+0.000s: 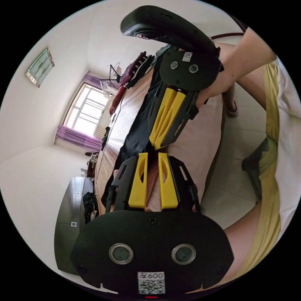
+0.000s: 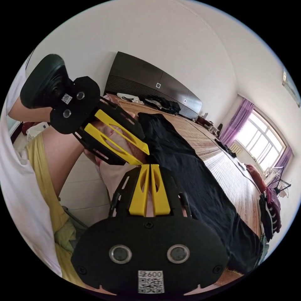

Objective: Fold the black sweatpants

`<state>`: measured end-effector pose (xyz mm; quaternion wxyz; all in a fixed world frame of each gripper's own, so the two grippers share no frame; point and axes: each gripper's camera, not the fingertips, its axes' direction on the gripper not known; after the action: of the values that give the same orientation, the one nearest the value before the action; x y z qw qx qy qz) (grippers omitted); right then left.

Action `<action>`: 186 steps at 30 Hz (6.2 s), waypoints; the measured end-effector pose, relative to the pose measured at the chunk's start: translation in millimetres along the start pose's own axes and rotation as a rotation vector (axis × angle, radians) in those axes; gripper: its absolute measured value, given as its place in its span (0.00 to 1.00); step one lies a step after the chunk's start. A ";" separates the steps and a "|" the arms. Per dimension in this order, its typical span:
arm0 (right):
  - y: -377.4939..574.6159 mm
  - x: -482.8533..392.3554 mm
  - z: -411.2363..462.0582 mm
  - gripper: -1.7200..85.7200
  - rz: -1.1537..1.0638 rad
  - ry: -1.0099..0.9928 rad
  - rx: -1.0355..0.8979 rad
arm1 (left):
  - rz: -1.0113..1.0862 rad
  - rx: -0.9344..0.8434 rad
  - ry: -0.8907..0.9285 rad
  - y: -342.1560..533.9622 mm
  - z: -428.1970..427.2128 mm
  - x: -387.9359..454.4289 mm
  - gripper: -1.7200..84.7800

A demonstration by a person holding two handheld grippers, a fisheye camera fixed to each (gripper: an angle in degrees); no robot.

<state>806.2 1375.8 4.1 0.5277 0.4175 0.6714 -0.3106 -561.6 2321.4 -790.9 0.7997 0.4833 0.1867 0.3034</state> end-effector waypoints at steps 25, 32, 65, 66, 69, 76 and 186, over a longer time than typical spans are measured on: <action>-135.0 -141.8 130.9 0.01 -0.321 0.465 -0.271 | 0.049 0.050 -0.025 24.6 9.4 104.8 0.04; -186.7 -154.8 160.2 0.01 -0.307 0.565 -0.427 | 0.033 0.058 -0.040 11.0 14.2 91.8 0.04; -375.9 108.8 -196.7 0.08 0.816 0.647 -0.366 | -0.471 0.034 -0.004 -80.2 59.6 -340.8 0.12; -380.3 117.7 -197.7 0.09 0.839 0.627 -0.361 | -0.587 -0.004 -0.011 -63.6 80.8 -402.2 0.13; -403.4 161.4 -192.5 0.12 0.900 0.578 -0.387 | -0.859 -0.100 0.085 -28.0 154.6 -553.9 0.16; -456.2 239.3 -194.9 0.11 1.065 0.555 -0.364 | -1.128 -0.202 0.330 -21.5 308.6 -730.1 0.16; -331.5 114.8 239.8 0.01 0.292 -0.254 -0.439 | -1.208 0.083 0.457 -116.4 28.4 -405.6 0.02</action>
<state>608.5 1044.8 -174.8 0.7242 0.3432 0.5841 -0.1285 -812.0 1992.0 -878.7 0.7503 0.2467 0.6030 -0.1122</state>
